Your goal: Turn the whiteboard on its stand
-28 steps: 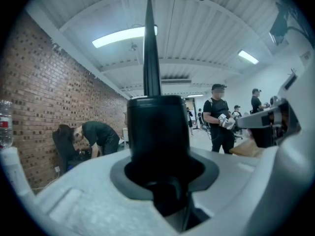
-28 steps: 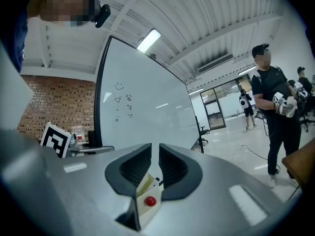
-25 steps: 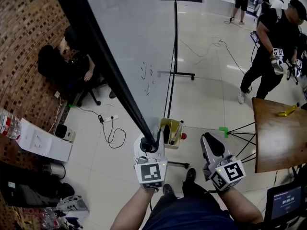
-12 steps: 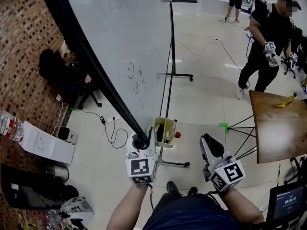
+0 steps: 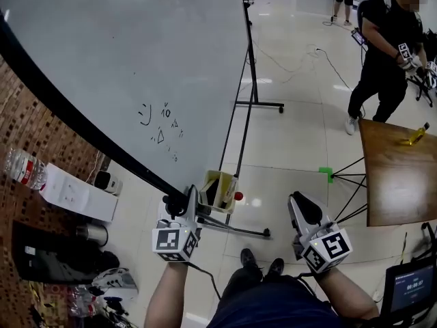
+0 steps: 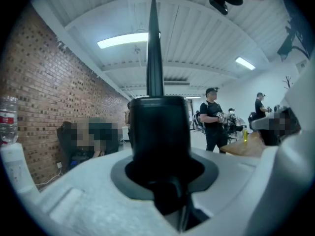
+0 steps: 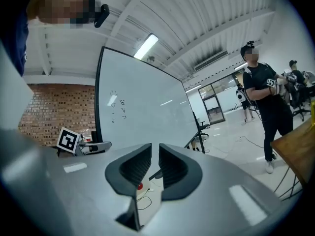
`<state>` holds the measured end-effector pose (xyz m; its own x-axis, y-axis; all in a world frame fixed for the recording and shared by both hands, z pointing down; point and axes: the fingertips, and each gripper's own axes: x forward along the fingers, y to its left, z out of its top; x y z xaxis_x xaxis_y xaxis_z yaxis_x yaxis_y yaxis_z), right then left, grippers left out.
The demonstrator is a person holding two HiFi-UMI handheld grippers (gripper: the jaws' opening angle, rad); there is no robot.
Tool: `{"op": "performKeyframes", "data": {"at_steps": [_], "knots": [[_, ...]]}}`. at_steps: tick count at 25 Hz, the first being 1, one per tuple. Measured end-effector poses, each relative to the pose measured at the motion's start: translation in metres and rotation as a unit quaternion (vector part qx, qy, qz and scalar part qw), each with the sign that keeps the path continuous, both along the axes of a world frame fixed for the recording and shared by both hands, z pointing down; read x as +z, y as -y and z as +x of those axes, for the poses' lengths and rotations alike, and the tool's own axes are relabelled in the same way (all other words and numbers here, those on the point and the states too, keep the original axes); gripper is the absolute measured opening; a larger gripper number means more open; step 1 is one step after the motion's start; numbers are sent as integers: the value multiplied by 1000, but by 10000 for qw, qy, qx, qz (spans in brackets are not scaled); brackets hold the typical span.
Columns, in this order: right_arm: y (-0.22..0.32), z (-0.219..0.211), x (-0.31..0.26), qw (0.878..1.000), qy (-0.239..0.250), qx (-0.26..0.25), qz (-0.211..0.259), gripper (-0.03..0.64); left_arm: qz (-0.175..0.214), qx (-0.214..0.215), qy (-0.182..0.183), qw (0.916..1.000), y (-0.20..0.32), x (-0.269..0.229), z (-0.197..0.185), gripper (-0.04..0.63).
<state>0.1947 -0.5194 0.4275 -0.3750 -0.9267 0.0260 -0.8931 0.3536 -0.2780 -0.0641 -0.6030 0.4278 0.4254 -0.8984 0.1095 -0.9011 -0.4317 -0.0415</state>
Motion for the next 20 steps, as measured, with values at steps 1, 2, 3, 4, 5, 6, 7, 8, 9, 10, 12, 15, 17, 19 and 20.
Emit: {"op": "performKeyframes", "data": {"at_steps": [1,2,3,4,5,6,7,8,9,10,12,15,17,19,20], "knots": [[-3,2,2,10000,24,-18,-27,51,16,-20,-7,10000,-5,-2,-3,127],[-6,3,4,10000,51,-37,-59,49,37,-42,-15,10000,-9,-4,-6,127],[-8,3,6,9999,74,-58,-94,49,56,-64,-19,10000,-12,-6,-7,127],[-10,2,8,9998,90,-83,-124,49,68,-78,-22,9999,-15,-6,-8,127],[-12,-1,10,9998,99,-114,-149,49,67,-82,-22,9999,-17,-6,-9,126],[-16,-6,11,9997,100,-154,-168,49,53,-76,-17,10000,-20,-4,-11,126],[-21,-14,11,9996,90,-204,-175,49,34,-67,-10,10000,-24,-2,-13,127],[-25,-23,10,9995,62,-255,-164,49,19,-60,-6,10000,-28,0,-17,127],[-29,-32,7,9995,15,-299,-135,49,16,-56,-9,10000,-31,1,-20,127],[-32,-40,4,9994,-49,-327,-89,48,23,-52,-22,10000,-34,1,-22,127],[-36,-50,-3,9993,-191,-328,2,49,47,-25,-66,10000,-39,2,-19,127],[-45,-62,-9,9992,-307,-258,9,49,94,69,-103,9999,-50,1,-11,127],[-54,-73,-10,9989,-401,-238,-19,49,156,177,-112,9997,-58,-3,-8,127],[-64,-82,-9,9989,-414,-170,-113,49,229,182,-70,9995,-69,-4,-11,127],[-69,-84,-9,9989,-412,-121,-169,49,218,161,-75,9996,-74,-6,-11,127]]}}
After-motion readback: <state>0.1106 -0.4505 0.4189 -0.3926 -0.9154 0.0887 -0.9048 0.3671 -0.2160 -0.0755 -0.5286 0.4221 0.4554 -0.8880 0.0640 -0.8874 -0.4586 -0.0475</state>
